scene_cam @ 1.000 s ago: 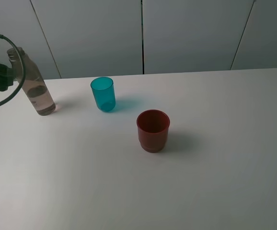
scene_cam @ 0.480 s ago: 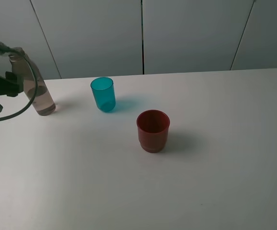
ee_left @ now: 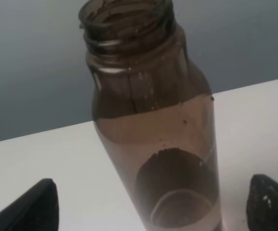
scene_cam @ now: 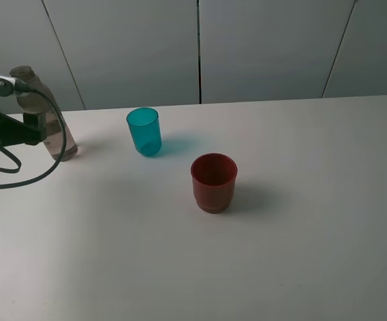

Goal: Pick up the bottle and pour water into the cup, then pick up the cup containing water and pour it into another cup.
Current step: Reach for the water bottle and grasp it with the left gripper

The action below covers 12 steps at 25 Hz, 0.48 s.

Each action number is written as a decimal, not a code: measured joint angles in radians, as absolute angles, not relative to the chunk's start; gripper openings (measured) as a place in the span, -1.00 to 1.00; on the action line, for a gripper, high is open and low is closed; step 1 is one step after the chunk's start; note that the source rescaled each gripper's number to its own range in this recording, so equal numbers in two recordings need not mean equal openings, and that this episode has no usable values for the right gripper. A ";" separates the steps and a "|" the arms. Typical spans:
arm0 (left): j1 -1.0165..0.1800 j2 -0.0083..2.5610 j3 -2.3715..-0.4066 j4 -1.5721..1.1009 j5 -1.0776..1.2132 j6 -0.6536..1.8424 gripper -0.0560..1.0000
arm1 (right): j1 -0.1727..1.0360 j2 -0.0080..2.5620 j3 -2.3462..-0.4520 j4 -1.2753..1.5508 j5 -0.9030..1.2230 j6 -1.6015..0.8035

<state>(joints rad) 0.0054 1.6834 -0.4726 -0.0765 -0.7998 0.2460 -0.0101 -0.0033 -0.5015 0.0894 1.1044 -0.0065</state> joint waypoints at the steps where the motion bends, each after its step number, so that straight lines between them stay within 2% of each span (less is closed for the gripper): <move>1: 0.005 1.697 -0.473 -0.077 -0.815 0.246 0.97 | -0.010 -0.003 -0.501 0.089 1.104 -0.006; 12: 0.005 1.846 -0.473 -0.103 -1.032 0.221 0.97 | -0.010 -0.003 -0.501 0.089 1.104 -0.006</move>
